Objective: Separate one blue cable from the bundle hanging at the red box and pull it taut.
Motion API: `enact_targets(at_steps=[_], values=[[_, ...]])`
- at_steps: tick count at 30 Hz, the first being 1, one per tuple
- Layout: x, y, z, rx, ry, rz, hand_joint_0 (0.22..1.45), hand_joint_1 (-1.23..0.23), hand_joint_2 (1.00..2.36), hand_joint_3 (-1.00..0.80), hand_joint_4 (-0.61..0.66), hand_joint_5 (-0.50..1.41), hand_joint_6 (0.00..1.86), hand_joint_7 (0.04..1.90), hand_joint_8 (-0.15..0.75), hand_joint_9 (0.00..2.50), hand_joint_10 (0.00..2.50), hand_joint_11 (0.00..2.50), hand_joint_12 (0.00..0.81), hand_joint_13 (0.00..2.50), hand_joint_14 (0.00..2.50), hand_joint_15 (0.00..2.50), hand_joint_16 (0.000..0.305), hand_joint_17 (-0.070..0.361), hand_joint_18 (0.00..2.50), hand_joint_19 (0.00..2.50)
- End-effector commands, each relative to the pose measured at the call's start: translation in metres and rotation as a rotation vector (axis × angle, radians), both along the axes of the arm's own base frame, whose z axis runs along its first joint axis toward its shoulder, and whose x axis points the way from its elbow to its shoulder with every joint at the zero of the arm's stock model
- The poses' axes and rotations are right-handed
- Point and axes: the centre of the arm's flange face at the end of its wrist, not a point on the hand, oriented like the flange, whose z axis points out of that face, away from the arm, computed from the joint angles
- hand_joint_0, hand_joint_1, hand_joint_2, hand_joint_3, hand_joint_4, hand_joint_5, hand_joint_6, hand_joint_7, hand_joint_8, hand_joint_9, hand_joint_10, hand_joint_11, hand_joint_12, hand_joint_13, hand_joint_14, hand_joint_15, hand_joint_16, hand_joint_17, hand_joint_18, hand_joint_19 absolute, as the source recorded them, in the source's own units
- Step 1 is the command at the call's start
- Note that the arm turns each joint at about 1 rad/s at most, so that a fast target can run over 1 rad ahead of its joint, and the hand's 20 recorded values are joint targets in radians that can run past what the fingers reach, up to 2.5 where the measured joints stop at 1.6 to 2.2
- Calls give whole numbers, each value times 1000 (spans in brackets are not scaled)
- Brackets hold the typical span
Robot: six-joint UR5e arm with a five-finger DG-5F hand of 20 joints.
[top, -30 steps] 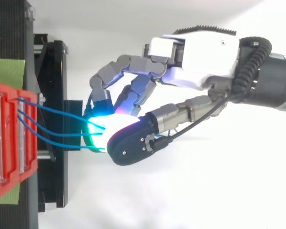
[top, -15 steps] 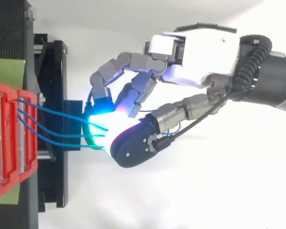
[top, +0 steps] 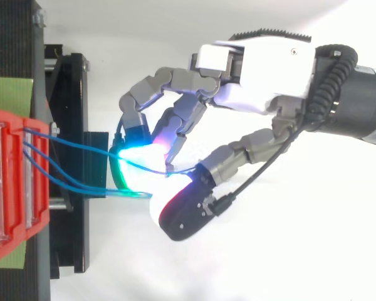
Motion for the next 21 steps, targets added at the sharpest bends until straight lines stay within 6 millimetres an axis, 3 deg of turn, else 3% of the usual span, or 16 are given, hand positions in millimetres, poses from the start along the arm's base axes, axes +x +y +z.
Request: enact_targets(at_steps=[1, 6, 11, 17, 21], values=[[0, 0, 0, 2, 0, 0, 784, -953, 1000, -500, 138, -177, 924, 1305, 376, 1048, 24, 835, 369, 1093, 24, 600, 50, 111, 883, 460], [0, 1, 0, 4, 0, 1, 747, -965, 1000, -500, 142, -185, 929, 1226, 378, 1045, 22, 852, 368, 1087, 22, 604, 50, 113, 871, 467], [0, 1, 0, 7, 0, 1, 544, -939, 1000, -500, 172, -184, 917, 1186, 386, 1073, 21, 846, 390, 1108, 22, 613, 53, 120, 892, 510], [0, 1, 1, 7, -2, 1, 423, -894, 1000, -500, 209, -189, 894, 1092, 419, 1110, 19, 837, 432, 1148, 19, 601, 64, 144, 953, 491], [0, 1, 0, 7, 0, -1, 493, -605, 1000, -500, 195, -185, 875, 1091, 410, 1137, 20, 819, 420, 1157, 20, 612, 60, 134, 939, 533]])
